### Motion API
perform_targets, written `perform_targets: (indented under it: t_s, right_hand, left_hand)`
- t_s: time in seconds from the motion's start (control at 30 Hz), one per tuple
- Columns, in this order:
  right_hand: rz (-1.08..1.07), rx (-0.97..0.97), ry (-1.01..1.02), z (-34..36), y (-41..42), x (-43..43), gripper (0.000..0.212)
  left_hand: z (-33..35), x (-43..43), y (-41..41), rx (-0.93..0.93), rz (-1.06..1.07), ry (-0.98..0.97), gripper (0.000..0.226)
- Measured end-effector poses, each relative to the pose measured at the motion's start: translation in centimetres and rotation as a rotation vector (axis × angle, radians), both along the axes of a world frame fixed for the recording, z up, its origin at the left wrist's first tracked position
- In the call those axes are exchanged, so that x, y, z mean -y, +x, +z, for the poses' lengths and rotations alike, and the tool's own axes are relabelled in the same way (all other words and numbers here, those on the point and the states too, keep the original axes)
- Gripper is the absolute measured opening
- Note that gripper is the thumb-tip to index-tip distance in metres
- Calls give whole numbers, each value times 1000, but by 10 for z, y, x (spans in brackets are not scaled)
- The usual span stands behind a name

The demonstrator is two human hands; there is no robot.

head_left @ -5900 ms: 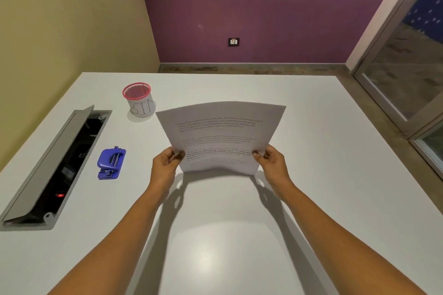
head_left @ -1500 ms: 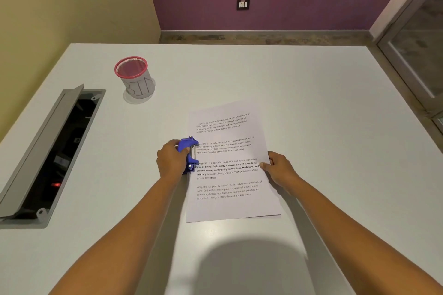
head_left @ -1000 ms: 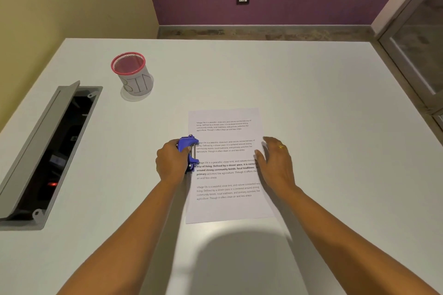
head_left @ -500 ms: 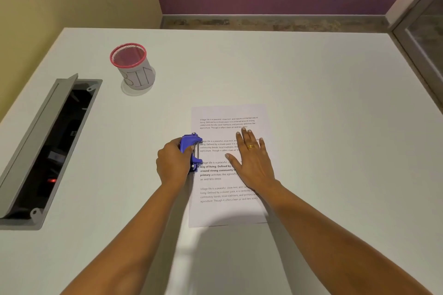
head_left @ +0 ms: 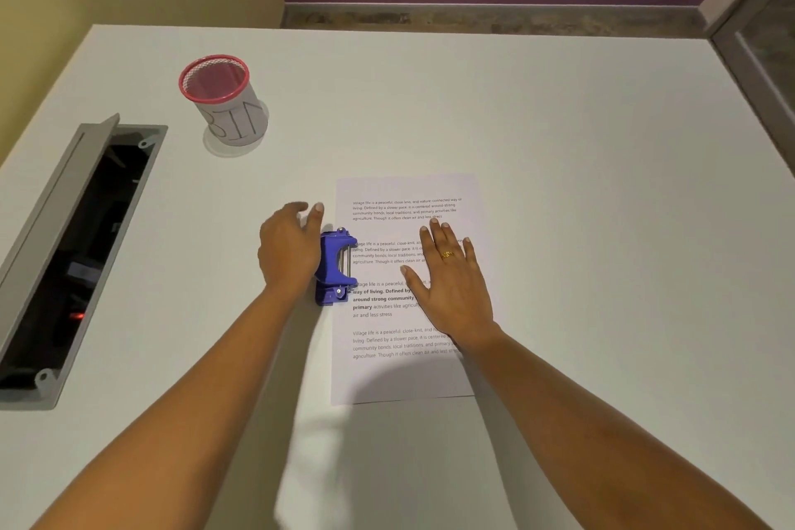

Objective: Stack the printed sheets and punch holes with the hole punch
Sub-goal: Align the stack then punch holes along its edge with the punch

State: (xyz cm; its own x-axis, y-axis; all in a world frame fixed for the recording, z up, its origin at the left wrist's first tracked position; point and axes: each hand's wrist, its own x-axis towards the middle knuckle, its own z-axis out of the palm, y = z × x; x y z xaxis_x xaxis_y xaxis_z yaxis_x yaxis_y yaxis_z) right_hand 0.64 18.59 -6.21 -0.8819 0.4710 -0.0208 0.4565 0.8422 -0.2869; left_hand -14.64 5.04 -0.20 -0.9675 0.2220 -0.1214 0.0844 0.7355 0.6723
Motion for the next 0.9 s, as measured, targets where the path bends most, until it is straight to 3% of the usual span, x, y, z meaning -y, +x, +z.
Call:
perform_targets:
  t_s: [0.23,0.47,0.9]
  right_hand:
    - [2,4,-9,2,0,0,65]
    - [-4,20,-6,4,-1,0,65]
    - [-10,-6,3,2,-2,2,64]
  left_hand:
    - [-18,-18,-16,11,-94,-242,51]
    - [-26,-16,-16,-104,-130,-380,45]
    - [-32,-11,-15,-177,-152,-407,39]
